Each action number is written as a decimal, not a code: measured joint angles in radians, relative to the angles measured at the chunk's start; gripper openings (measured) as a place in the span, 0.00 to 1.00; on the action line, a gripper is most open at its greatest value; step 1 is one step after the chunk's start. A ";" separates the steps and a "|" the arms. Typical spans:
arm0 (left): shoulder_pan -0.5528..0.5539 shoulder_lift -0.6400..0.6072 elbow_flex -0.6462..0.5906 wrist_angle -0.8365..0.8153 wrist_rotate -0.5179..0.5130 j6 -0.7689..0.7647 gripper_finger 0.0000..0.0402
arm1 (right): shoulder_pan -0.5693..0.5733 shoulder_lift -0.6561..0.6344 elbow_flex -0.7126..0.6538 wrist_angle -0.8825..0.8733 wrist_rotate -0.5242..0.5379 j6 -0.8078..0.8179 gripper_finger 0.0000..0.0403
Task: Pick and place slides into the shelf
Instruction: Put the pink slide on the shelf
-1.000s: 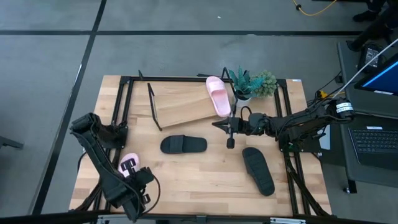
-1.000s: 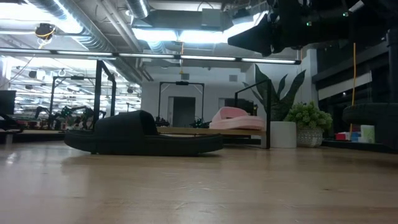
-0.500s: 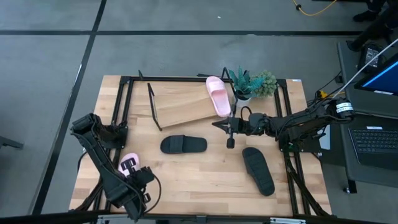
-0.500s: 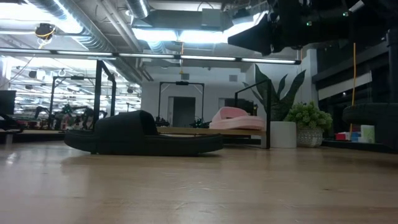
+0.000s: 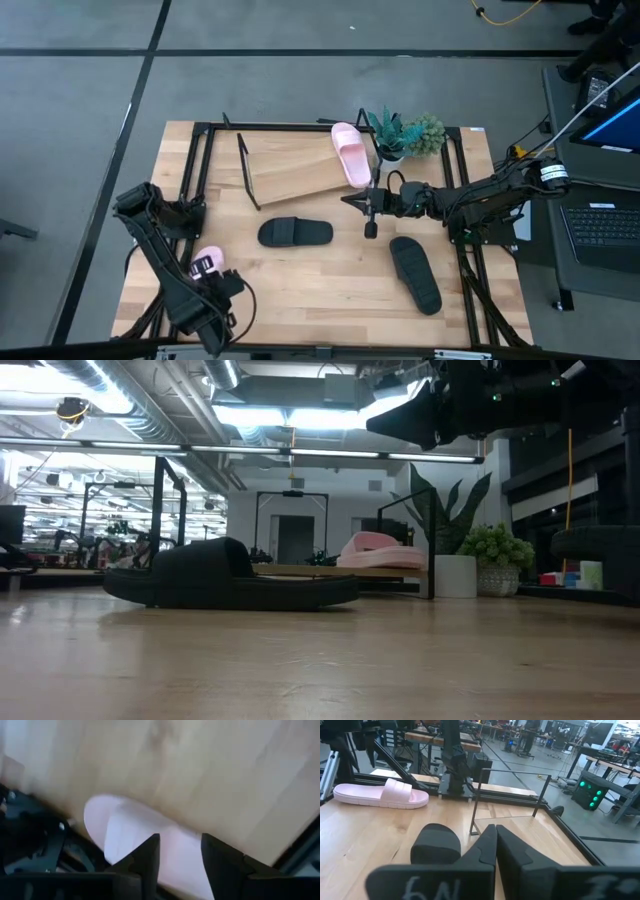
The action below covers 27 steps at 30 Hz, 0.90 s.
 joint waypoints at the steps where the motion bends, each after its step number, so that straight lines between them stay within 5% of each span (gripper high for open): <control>1: -0.007 0.000 0.000 0.000 0.004 0.000 0.35 | 0.000 0.000 0.000 0.000 0.000 0.000 0.04; 27: -0.122 0.002 -0.134 0.035 0.077 -0.149 0.38 | 0.000 0.000 0.000 -0.002 0.000 -0.004 0.05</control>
